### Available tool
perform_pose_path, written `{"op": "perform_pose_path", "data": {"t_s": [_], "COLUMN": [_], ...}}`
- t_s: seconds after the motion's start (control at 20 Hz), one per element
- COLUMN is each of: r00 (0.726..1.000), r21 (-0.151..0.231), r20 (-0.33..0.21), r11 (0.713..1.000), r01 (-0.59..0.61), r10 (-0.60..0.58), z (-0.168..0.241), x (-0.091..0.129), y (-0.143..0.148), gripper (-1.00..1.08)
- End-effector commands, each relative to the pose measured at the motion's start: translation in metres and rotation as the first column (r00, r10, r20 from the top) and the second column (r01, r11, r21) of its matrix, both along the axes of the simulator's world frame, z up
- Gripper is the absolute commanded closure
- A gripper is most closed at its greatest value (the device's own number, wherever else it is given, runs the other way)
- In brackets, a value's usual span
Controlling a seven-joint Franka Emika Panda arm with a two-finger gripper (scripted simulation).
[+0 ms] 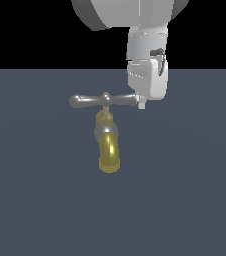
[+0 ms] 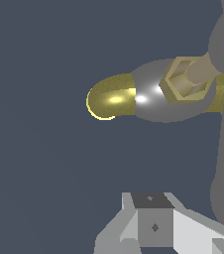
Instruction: Turn on the faucet by rotating a designated handle.
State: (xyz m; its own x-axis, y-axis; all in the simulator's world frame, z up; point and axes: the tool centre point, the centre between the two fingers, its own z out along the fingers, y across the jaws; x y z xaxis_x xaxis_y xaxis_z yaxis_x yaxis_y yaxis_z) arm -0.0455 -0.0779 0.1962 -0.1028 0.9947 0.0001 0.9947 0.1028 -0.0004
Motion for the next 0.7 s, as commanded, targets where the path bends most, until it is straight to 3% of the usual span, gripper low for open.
{"op": "perform_pose_path", "data": {"t_s": [0.0, 0.45, 0.65], "r00": [1.000, 1.000, 1.000], "r21": [0.000, 0.000, 0.000], "r20": [0.000, 0.000, 0.001], "r11": [1.000, 1.000, 1.000], "r01": [-0.004, 0.002, 0.001], "r10": [0.004, -0.002, -0.001], "z": [-0.001, 0.001, 0.001], "x": [0.001, 0.000, 0.011], "y": [0.000, 0.000, 0.000], "gripper": [1.08, 1.08, 1.08]}}
